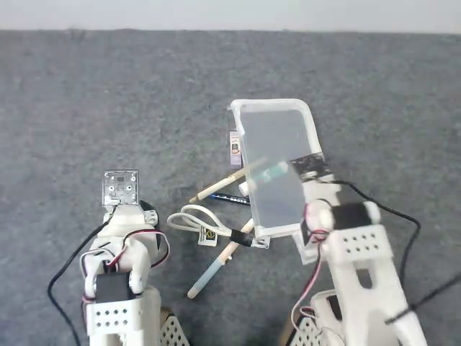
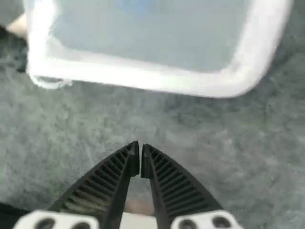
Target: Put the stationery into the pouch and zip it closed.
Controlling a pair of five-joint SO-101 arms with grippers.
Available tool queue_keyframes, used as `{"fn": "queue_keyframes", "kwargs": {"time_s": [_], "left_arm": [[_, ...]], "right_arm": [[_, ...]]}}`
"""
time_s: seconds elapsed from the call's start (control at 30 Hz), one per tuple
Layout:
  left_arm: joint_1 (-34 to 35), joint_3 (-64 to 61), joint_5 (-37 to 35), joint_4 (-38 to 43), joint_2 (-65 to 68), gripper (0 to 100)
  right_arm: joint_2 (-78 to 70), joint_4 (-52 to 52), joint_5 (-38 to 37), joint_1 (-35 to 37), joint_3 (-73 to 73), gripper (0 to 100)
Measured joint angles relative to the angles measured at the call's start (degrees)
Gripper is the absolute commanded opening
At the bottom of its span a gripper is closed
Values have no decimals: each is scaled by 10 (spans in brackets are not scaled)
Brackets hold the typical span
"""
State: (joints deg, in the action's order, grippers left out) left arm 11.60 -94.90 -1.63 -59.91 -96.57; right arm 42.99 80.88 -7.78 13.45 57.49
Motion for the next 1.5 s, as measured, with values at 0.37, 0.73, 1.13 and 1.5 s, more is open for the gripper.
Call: {"fn": "queue_keyframes", "kwargs": {"time_s": [0.37,0.73,1.13,1.5], "left_arm": [[0,0,0,0,0,12],[0,0,1,0,0,12],[0,0,1,0,0,12],[0,0,1,0,0,12]], "right_arm": [[-108,-146,50,6,0,6],[-161,-281,70,6,0,6],[-168,-372,171,-18,-70,8],[-168,-200,267,26,-194,10]]}}
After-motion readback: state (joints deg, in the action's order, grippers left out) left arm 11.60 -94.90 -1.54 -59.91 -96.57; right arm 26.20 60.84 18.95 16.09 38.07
